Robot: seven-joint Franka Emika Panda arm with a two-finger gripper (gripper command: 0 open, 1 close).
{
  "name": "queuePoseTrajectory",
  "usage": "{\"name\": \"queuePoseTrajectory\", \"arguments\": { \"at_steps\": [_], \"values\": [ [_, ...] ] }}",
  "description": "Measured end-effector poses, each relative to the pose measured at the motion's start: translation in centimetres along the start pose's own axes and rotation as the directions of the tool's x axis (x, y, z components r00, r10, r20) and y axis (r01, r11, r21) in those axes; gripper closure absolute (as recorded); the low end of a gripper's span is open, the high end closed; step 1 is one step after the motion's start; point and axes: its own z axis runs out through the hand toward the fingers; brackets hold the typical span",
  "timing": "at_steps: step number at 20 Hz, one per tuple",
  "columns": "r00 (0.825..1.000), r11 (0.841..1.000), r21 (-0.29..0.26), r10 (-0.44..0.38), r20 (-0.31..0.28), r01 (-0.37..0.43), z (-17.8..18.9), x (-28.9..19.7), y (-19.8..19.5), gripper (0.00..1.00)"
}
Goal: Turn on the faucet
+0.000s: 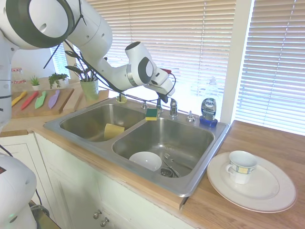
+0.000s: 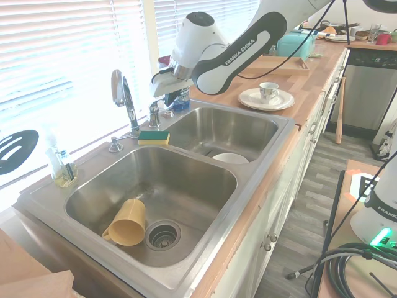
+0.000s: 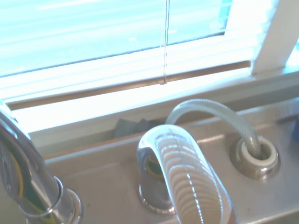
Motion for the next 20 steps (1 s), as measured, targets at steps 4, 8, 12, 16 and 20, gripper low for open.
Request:
{"name": "queuePoseTrajectory", "arguments": {
  "at_steps": [4, 8, 12, 16, 20],
  "values": [
    [1.000, 1.000, 0.018, 0.002, -0.007, -0.002, -0.4, 0.3, -0.5, 1.00],
    [1.000, 0.999, 0.038, 0.004, -0.016, -0.003, -1.0, 0.8, -1.5, 1.00],
    [1.000, 0.999, 0.043, 0.004, -0.022, -0.003, -1.2, 1.0, -2.0, 1.00],
    [1.000, 0.999, 0.044, 0.003, -0.028, -0.002, -1.2, 1.4, -2.5, 1.00],
    [1.000, 0.999, 0.043, 0.001, -0.030, 0.001, -1.0, 1.5, -2.9, 1.00]
  ]
}}
